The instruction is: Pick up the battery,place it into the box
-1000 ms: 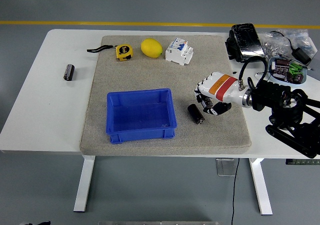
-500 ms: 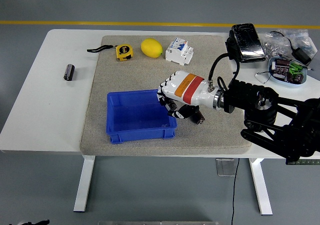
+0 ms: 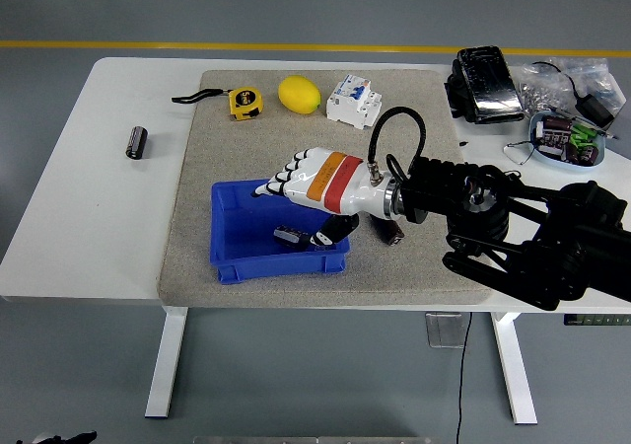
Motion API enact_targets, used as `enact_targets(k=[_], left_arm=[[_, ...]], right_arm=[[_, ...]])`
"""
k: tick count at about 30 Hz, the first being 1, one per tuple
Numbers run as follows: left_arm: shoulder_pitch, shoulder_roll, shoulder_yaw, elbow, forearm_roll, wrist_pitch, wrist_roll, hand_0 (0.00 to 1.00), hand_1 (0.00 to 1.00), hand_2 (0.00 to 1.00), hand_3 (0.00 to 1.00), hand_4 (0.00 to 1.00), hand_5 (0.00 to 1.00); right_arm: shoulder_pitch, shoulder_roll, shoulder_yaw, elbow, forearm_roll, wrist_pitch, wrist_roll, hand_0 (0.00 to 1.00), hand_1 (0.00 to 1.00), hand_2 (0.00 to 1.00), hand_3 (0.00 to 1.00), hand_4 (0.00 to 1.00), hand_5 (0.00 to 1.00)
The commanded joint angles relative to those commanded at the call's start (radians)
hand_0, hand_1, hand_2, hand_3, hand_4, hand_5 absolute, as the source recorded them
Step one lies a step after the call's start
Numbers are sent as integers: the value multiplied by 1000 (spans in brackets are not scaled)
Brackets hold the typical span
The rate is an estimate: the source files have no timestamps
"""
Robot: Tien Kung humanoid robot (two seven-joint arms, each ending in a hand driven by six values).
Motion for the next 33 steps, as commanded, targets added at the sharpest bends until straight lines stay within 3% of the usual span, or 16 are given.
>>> enact_targets(k=[4,8,11,13,19,25,33], left_arm=[[-1,1,0,1,1,0,1,716,696,747,616,627,497],[1,2,0,2,-1,1,0,716,694,747,615,627,496],[3,3,-2,2,-1,1,0,716,694,747,615,627,496],[3,2,-2,3,0,1,0,717,691,747,616,627,497],[7,0,-5,2,3,0,1,717,691,747,615,628,496],[10,-3,-9,2,8,-3,4,717,697,747,615,627,495],[14,-5,-2,-1,2,-5,3,717,699,747,615,627,496]], right_arm=[[-6,-21,33,8,-5,9,-4,767,776,878,964,940,274],[-11,-68,79,17,-18,29,-8,758,764,852,945,926,264],[-16,-107,104,3,-32,28,-1,758,764,852,945,926,264],[-24,-126,115,-12,-35,29,2,740,755,833,895,915,248],[-58,-164,105,-54,-37,58,2,739,753,832,874,955,283],[-83,-178,67,-48,-23,81,6,747,759,835,867,987,287],[-81,-153,21,-88,7,93,2,750,761,834,862,987,287]])
